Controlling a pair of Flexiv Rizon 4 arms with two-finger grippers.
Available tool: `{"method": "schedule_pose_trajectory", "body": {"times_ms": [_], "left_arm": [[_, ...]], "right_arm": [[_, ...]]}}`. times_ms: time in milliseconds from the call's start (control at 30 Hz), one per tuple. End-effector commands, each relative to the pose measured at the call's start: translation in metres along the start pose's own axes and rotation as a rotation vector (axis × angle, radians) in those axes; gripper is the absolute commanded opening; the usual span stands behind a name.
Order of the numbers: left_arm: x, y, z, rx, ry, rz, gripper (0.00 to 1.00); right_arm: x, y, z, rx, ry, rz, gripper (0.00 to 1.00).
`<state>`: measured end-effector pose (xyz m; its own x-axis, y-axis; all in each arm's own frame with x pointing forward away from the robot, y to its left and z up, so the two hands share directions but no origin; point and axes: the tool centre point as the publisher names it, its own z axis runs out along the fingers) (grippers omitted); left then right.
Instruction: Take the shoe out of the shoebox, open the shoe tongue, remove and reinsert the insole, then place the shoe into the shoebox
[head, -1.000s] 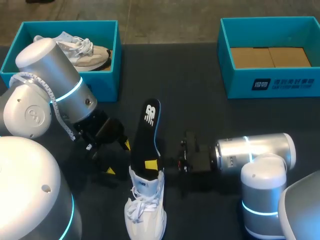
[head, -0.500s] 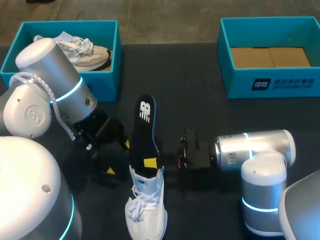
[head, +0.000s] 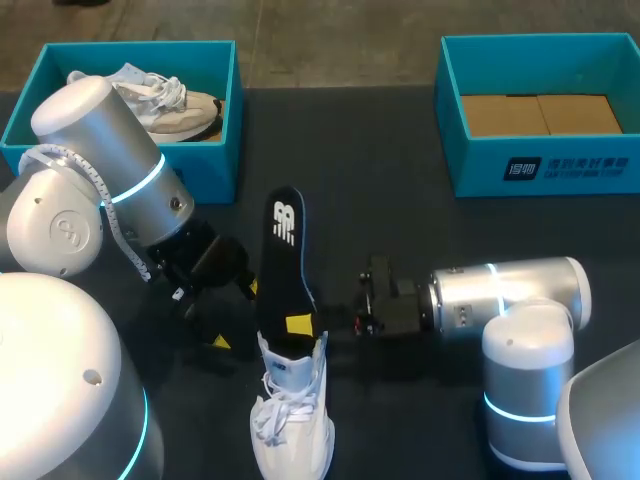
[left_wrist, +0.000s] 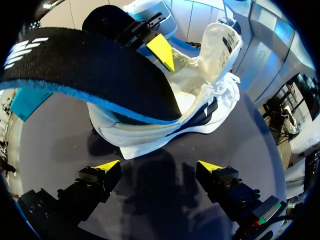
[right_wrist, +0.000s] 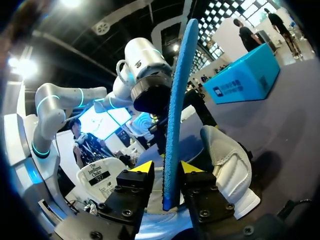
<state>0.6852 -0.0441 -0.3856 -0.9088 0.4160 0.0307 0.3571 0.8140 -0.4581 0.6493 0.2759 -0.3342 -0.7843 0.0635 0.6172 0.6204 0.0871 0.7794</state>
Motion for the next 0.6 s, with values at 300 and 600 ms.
{"method": "schedule_pose_trajectory", "body": {"times_ms": [300,600], "left_arm": [[0.001,0.0,-0.0005,-0.001,-0.002,0.001,1.0],[0.001,0.0,-0.0005,-0.001,-0.002,0.001,1.0]], "right_arm": [[0.0019,0.0018,0.0038,0.009,-0.01,-0.024,0.36],[0.0098,0.0051,0.0028,0.003,-0.017,-0.073,0.36]]}}
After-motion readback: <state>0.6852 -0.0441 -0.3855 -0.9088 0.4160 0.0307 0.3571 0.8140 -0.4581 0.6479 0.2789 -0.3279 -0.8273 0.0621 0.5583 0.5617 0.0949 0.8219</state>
